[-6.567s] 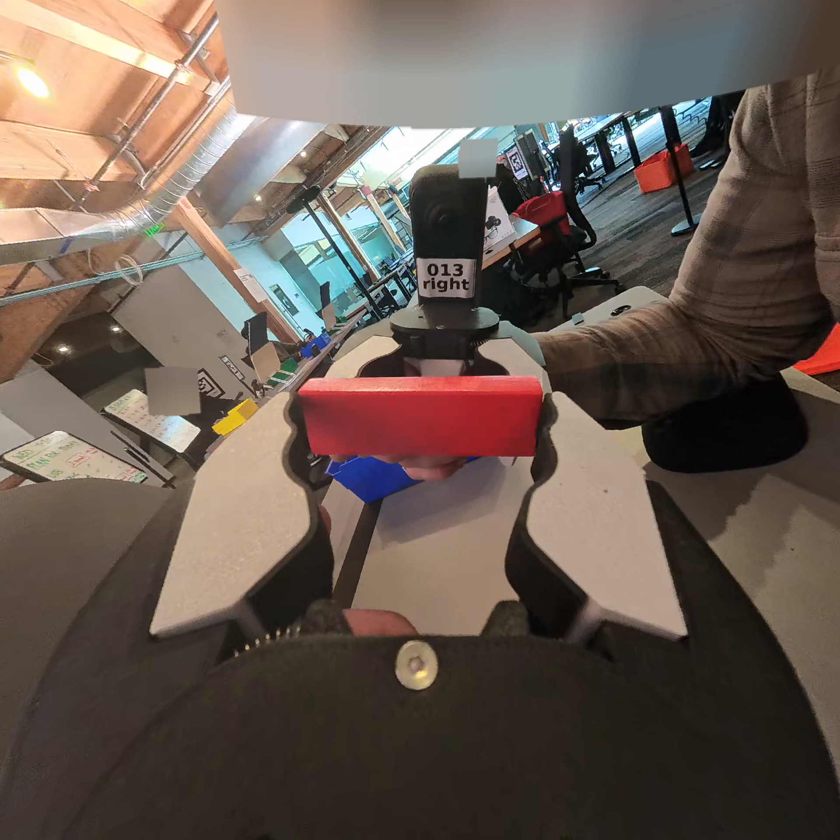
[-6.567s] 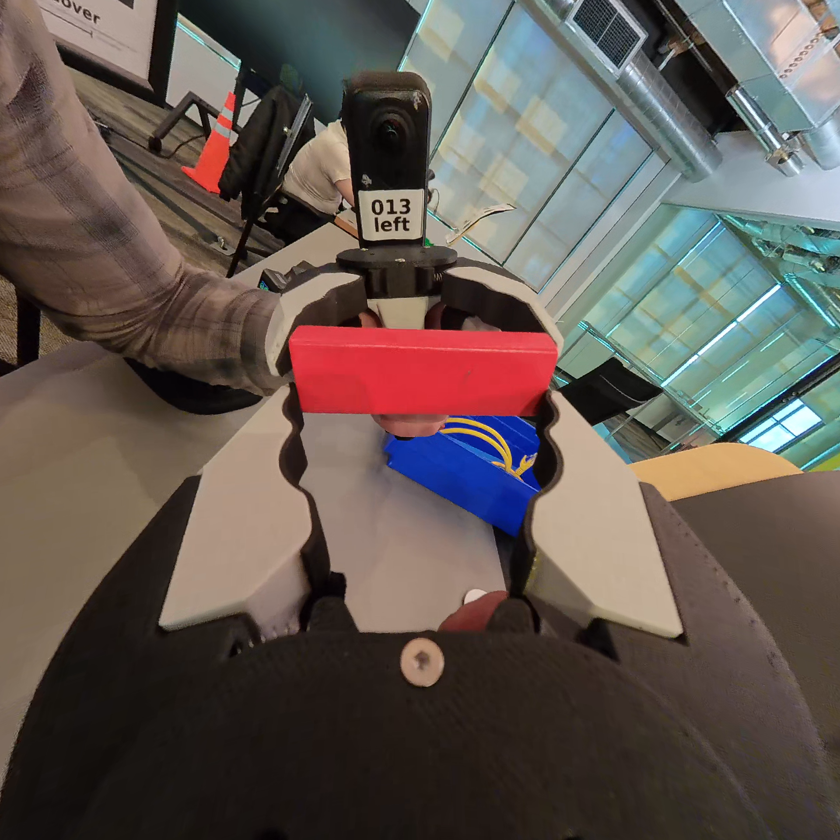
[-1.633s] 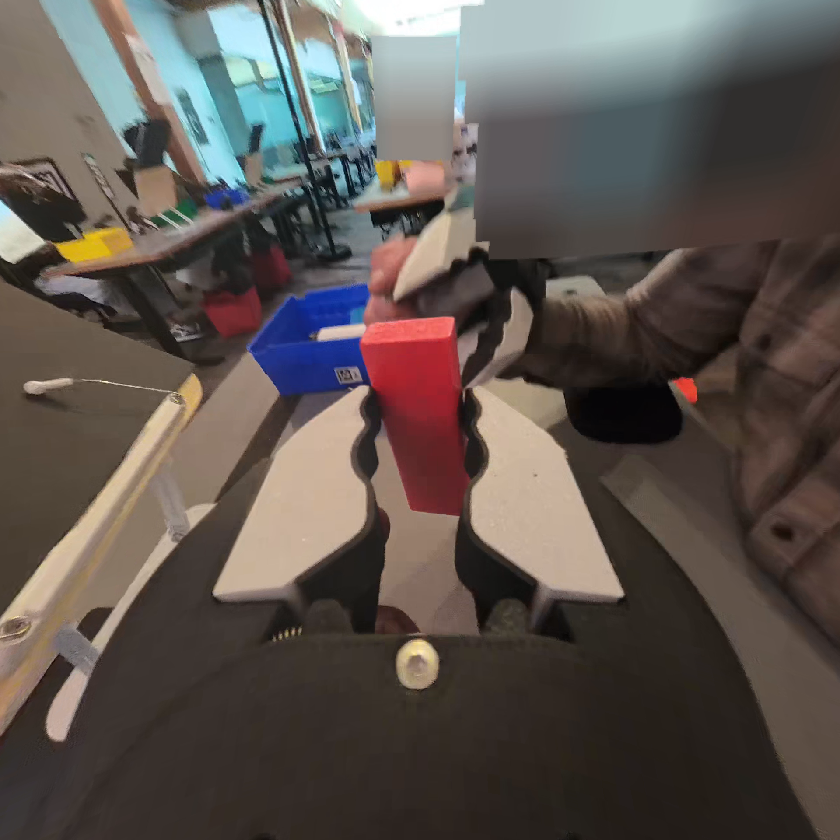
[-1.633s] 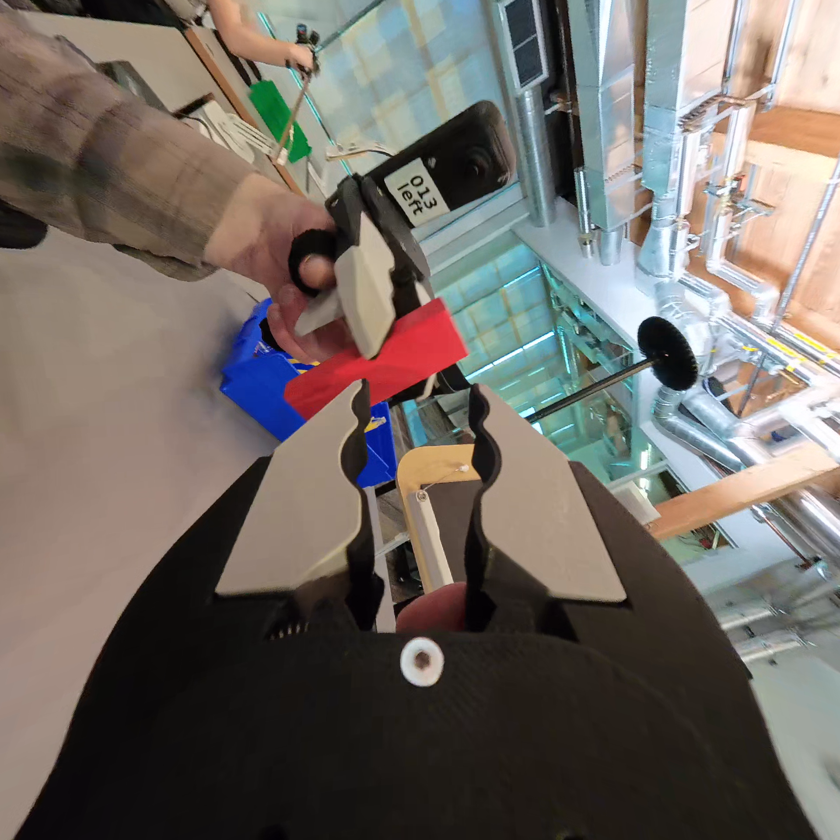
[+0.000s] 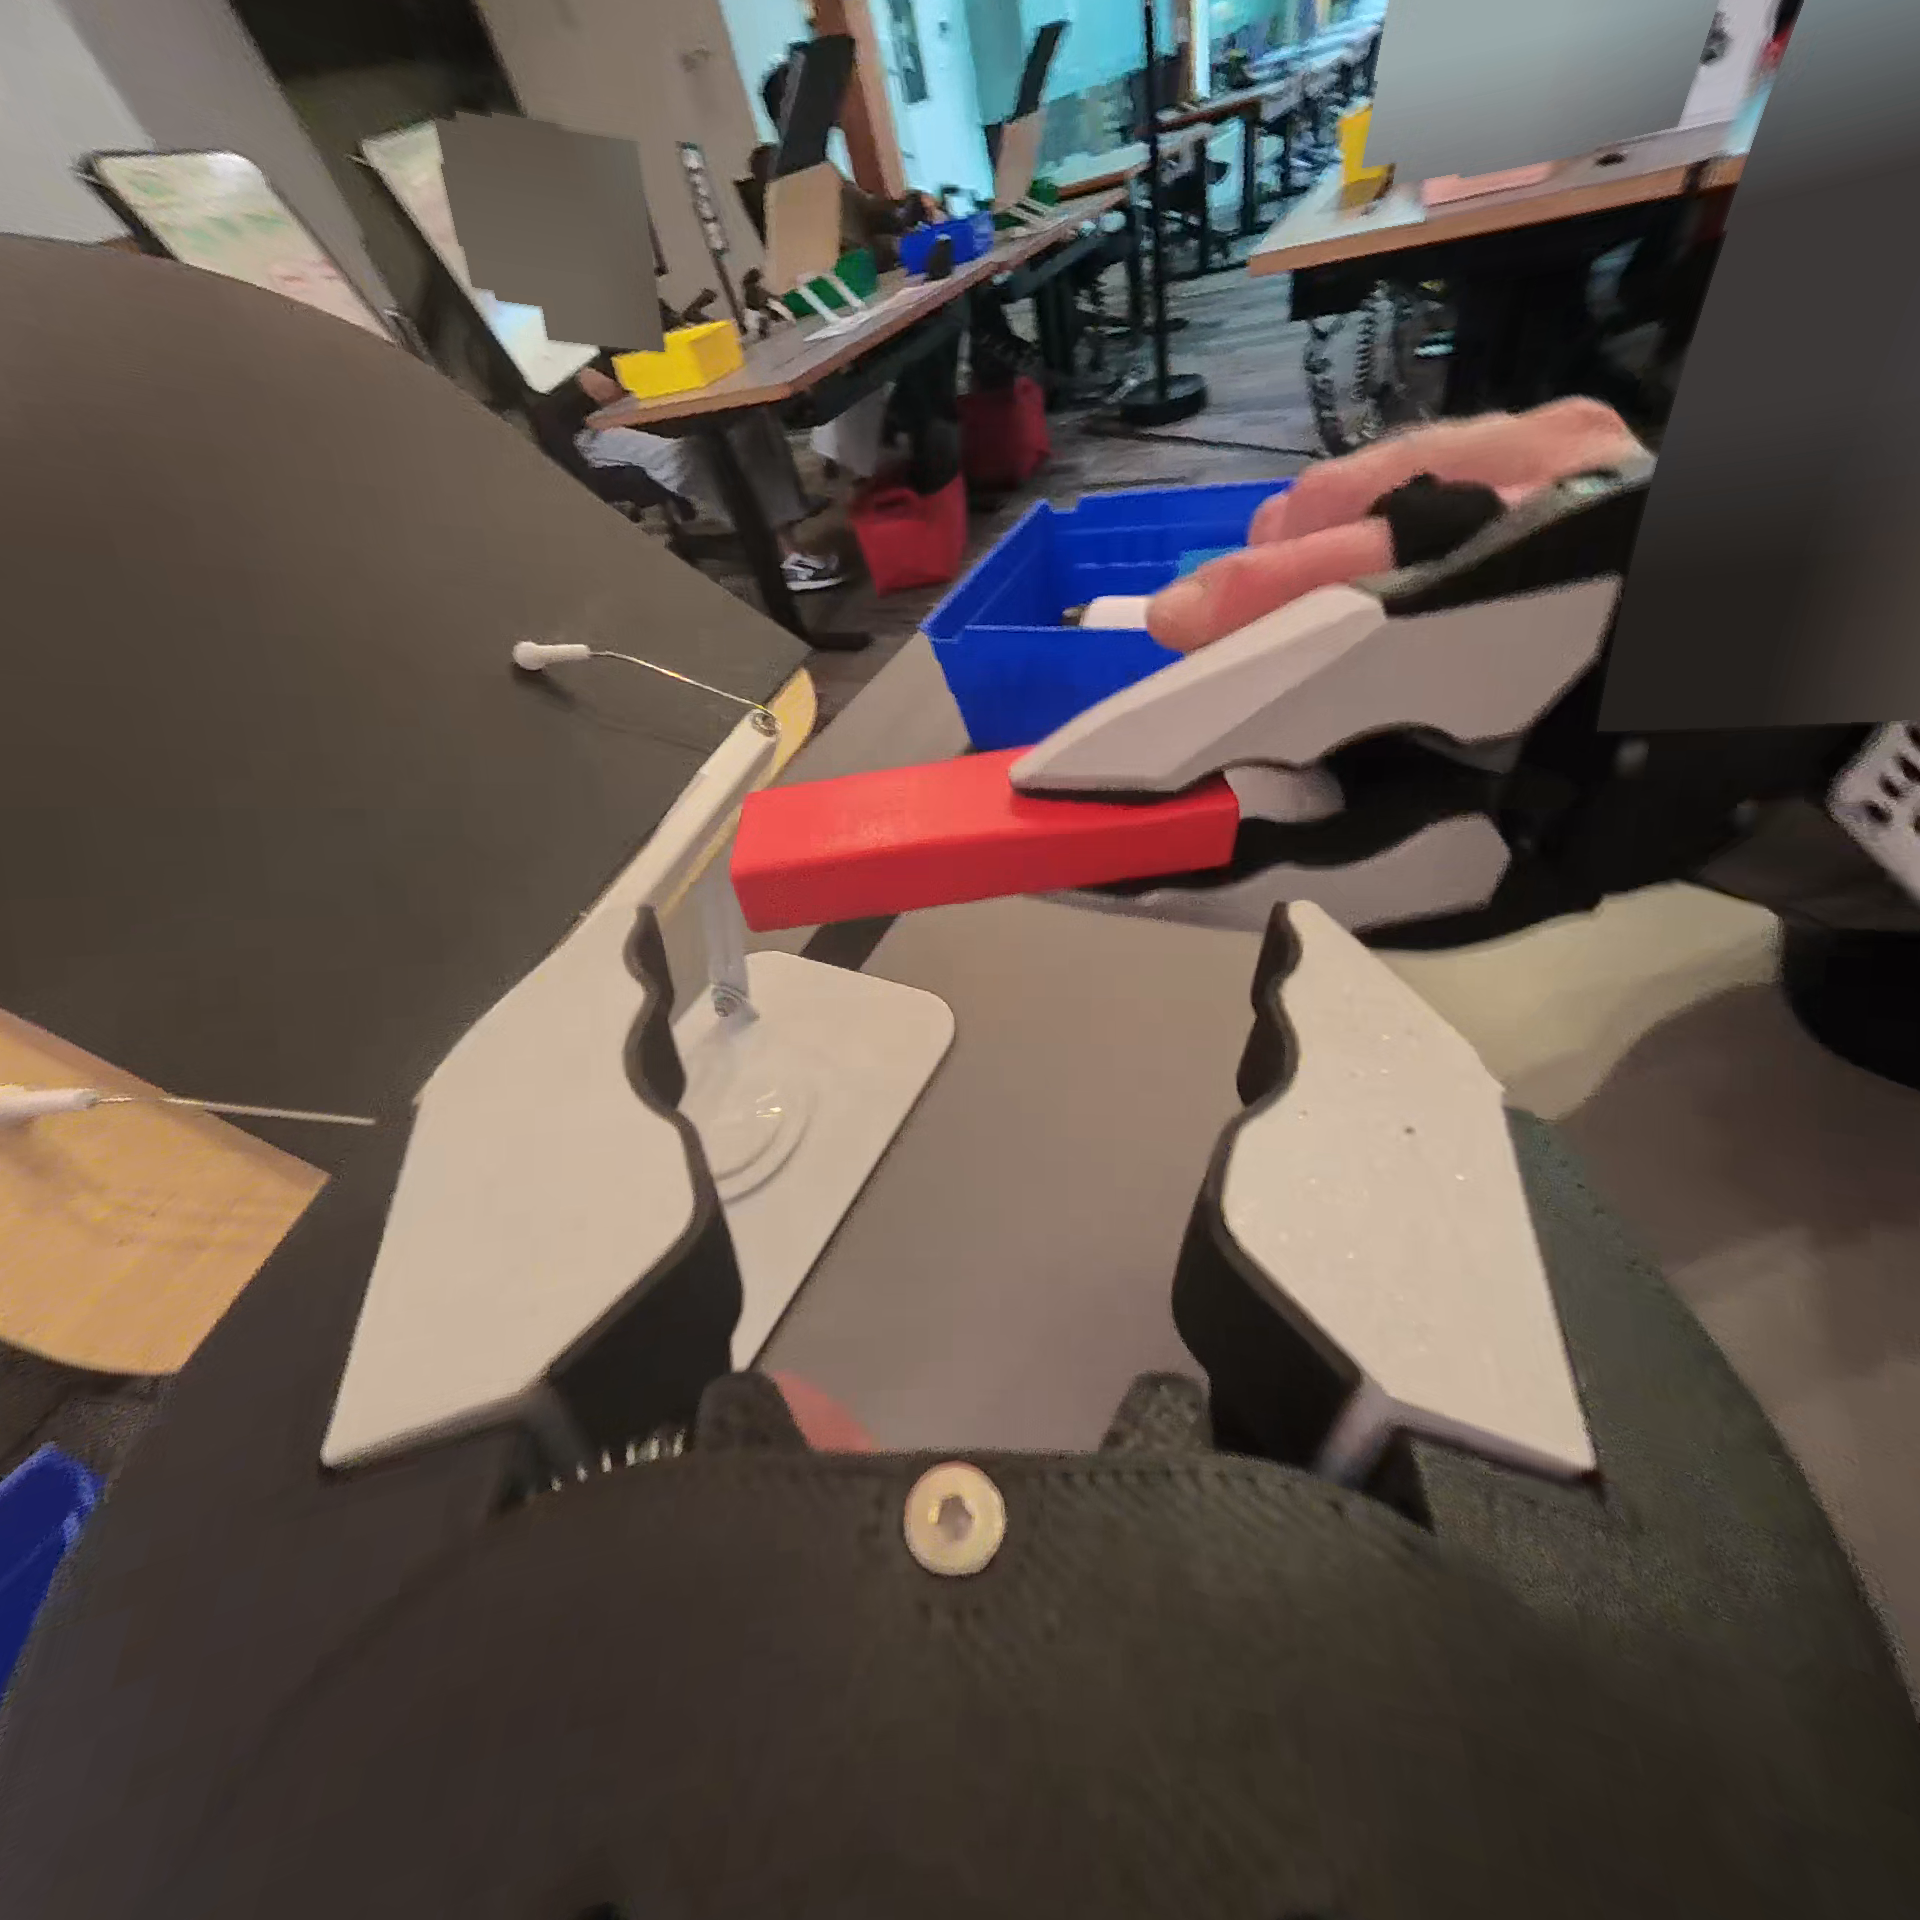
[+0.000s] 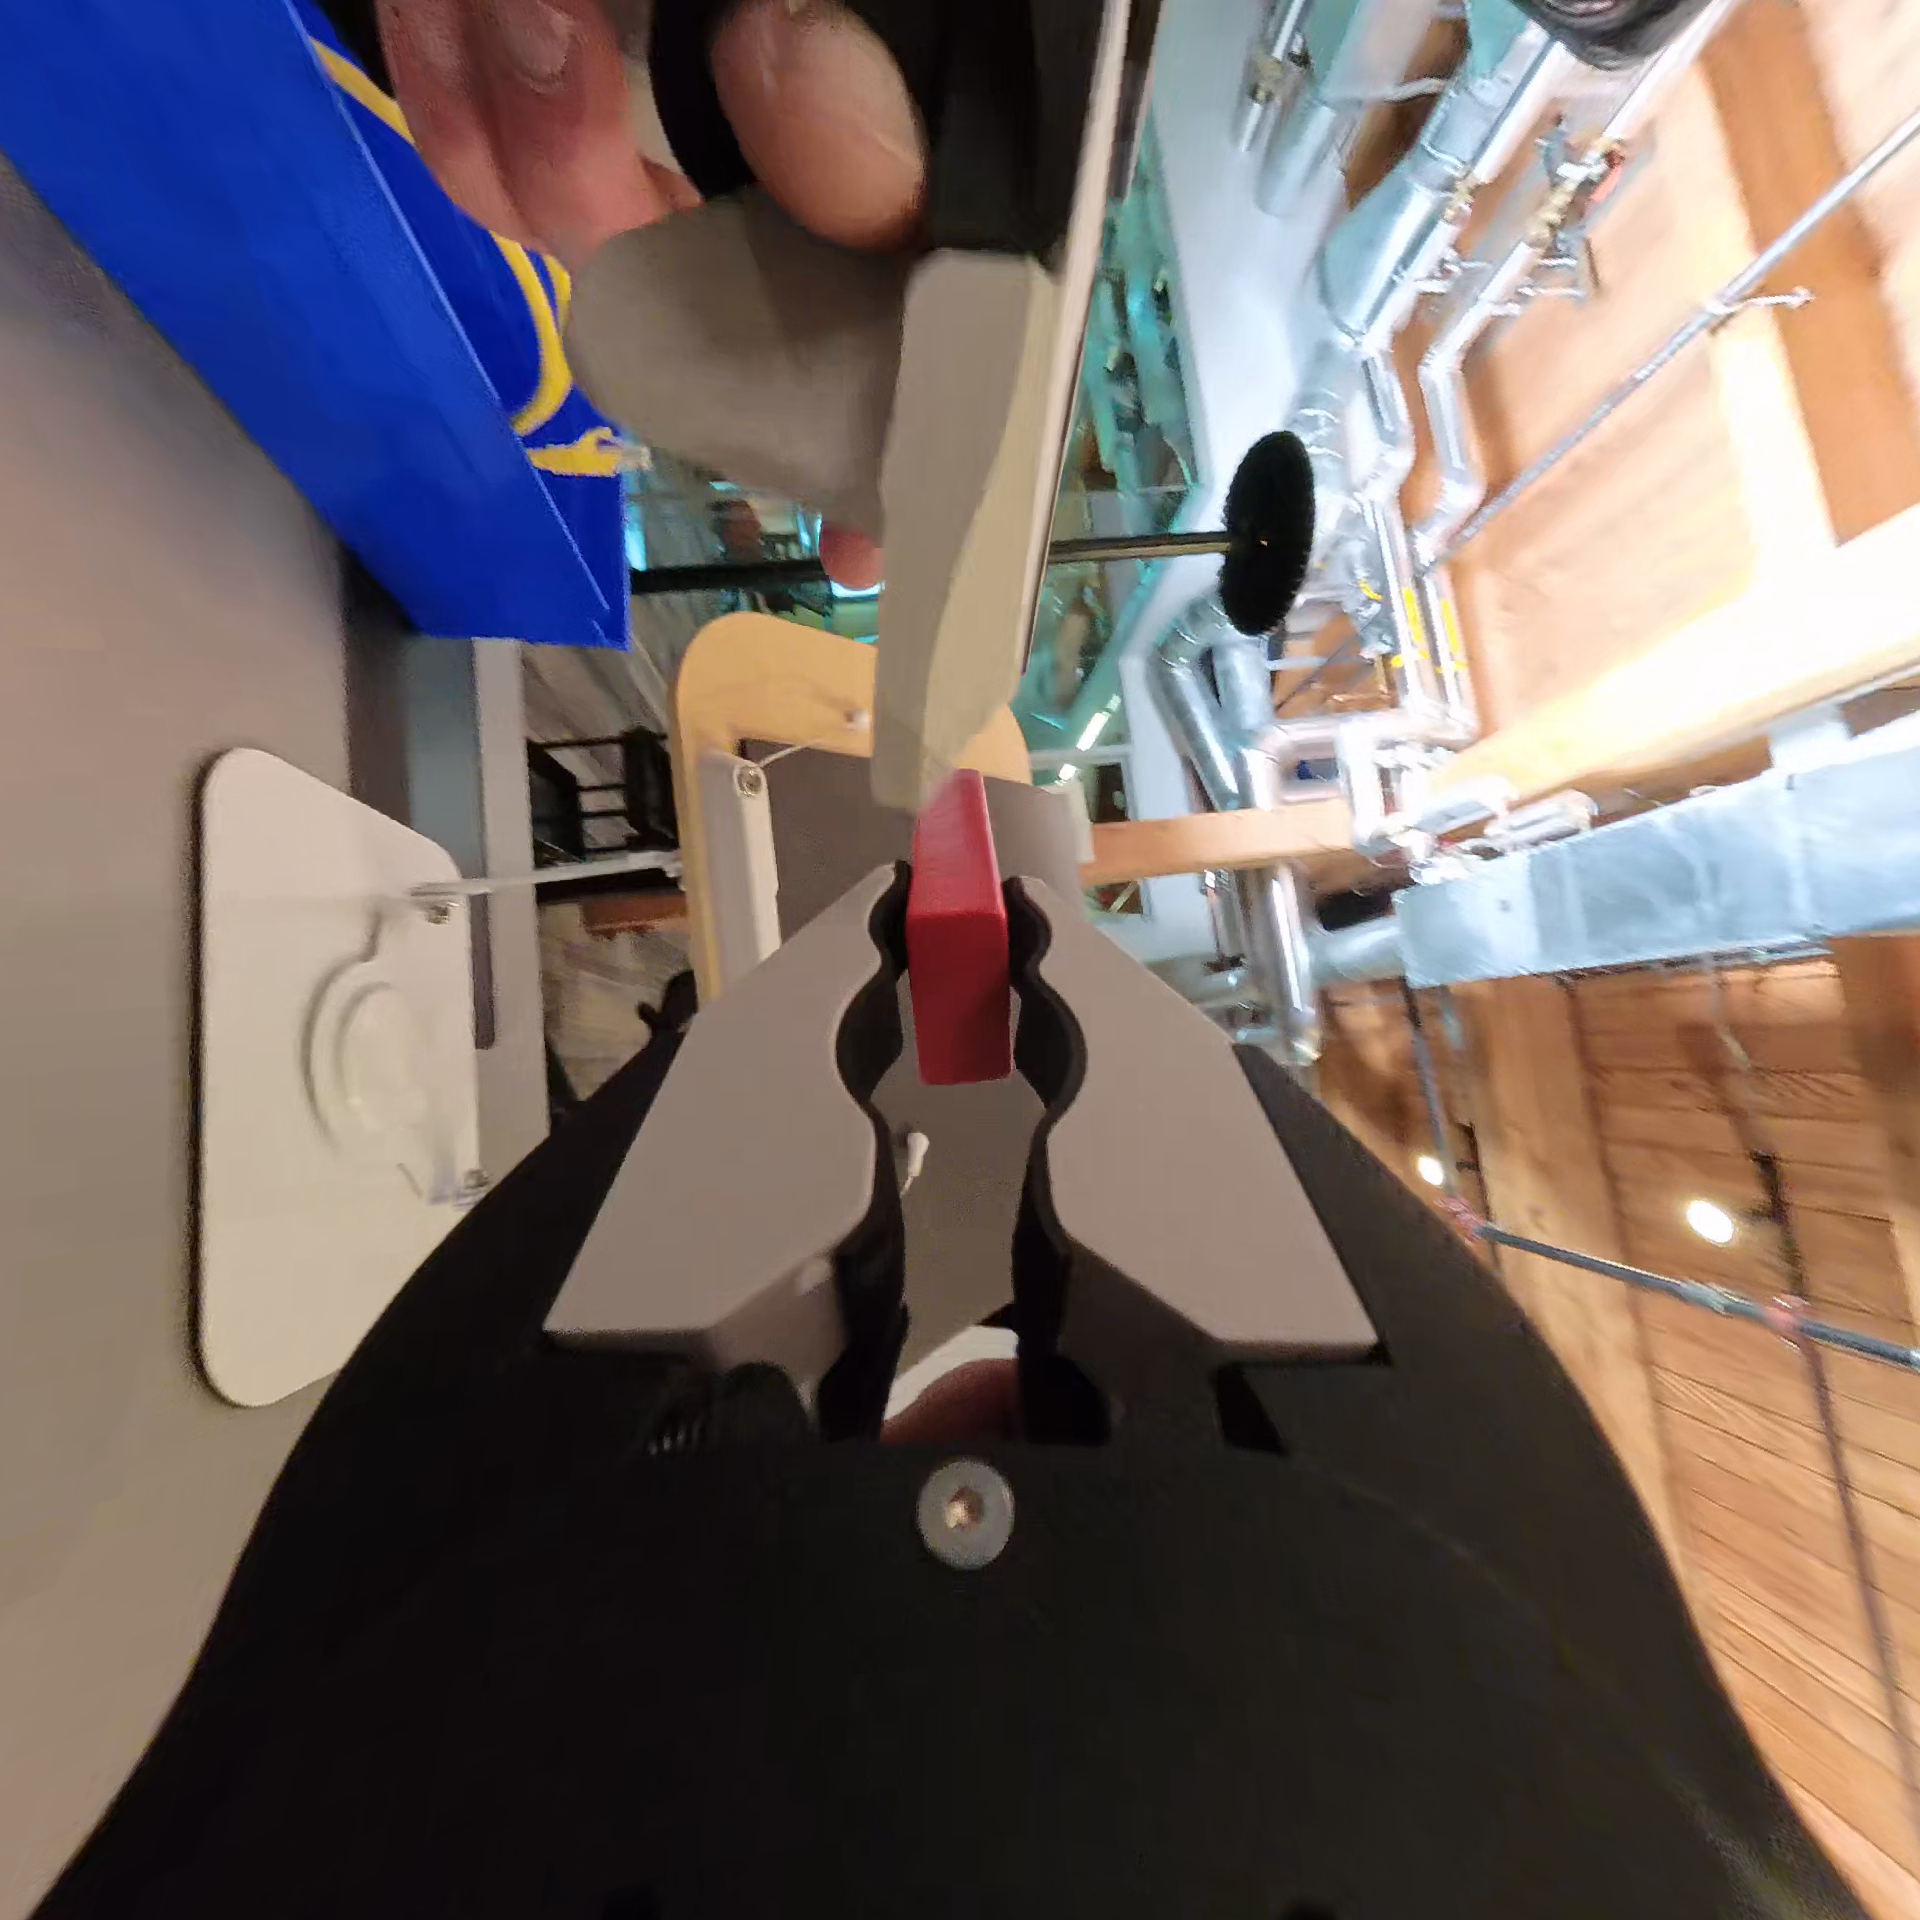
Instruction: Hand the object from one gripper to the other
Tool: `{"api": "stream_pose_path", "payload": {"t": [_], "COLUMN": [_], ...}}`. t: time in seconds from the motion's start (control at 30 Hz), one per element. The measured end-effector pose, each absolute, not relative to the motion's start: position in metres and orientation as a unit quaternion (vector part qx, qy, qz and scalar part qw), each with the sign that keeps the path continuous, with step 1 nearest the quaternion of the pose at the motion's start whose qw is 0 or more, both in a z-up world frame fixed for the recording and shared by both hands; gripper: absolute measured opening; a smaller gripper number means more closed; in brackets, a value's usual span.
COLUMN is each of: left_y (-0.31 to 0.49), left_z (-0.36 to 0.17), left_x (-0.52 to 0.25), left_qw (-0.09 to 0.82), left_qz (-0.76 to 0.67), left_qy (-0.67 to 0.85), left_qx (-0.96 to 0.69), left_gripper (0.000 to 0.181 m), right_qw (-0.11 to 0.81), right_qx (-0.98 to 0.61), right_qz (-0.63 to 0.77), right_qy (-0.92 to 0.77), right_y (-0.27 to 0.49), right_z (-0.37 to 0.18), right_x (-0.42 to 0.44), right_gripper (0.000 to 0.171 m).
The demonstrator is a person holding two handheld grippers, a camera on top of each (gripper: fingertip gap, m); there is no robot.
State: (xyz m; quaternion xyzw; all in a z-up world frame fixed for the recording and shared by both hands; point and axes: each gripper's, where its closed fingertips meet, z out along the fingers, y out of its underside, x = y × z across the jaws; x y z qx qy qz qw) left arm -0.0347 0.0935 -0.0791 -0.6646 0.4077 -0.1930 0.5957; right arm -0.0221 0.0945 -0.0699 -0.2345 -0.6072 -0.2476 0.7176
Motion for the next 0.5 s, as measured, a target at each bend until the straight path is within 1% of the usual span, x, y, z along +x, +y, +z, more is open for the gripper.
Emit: {"api": "stream_pose_path", "payload": {"t": [0.2, 0.27, 0.5], "left_y": [0.107, 0.107, 0.106], "left_z": [-0.082, -0.083, -0.076], "left_x": [-0.02, -0.019, -0.017], "left_qw": [0.626, 0.628, 0.661], "left_qz": [-0.181, -0.183, -0.161], "left_qy": [0.366, 0.369, 0.378], "left_qx": [-0.665, -0.66, -0.628], "left_gripper": [0.108, 0.105, 0.105], "right_qw": [0.748, 0.752, 0.763], "right_qx": [-0.22, -0.222, -0.221], "right_qz": [-0.267, -0.273, -0.273], "right_qy": [-0.567, -0.558, -0.544], "right_y": [0.091, 0.091, 0.089], "right_z": [-0.068, -0.066, -0.062], "right_x": [-0.029, -0.029, -0.029], "right_gripper": [0.013, 0.014, 0.014]}}
